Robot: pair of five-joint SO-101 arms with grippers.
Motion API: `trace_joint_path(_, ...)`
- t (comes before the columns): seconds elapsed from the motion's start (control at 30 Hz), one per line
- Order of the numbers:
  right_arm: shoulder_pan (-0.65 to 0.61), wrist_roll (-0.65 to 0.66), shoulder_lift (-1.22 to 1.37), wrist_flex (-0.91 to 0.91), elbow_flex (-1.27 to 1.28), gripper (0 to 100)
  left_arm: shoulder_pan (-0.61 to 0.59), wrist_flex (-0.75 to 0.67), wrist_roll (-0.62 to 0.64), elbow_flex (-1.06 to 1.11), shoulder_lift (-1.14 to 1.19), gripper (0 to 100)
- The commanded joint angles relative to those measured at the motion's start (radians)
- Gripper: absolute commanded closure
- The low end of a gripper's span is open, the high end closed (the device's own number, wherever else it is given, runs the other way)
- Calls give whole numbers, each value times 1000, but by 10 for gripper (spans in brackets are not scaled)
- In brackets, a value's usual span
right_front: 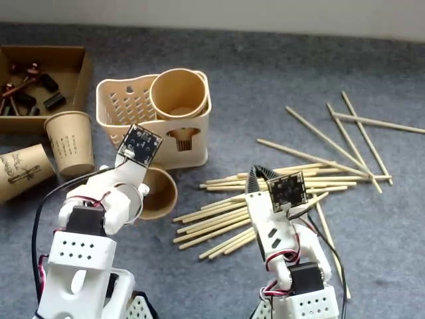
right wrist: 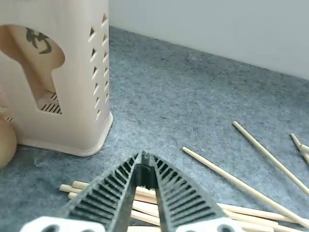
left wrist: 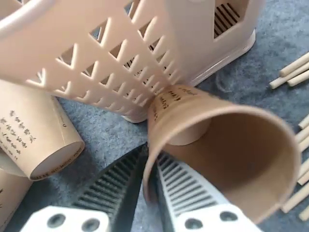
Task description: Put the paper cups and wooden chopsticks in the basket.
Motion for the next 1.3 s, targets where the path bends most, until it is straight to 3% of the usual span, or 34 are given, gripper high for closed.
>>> trace_joint_path(0.0, 8, -6, -4, 4, 147, 988, 21, 64, 8, -101, 2, 994)
trace_joint_path(0.3, 8, -6, -4, 4, 147, 988, 22, 374, 8, -429, 7, 994)
trace_joint_path(0.57, 8, -6, -4, 4, 147, 988, 22, 523, 8, -636, 7, 994)
trace_joint_path(0.83, 8, -6, -4, 4, 147, 988, 22, 540, 11, -748, 7, 994)
trace_joint_path(1.13, 7, -6, -4, 21, 147, 988, 24, 531, 123, -891, 8, 994)
trace_joint_path(1.27, 7, -6, -4, 21, 147, 988, 94, 531, 163, -943, 8, 994)
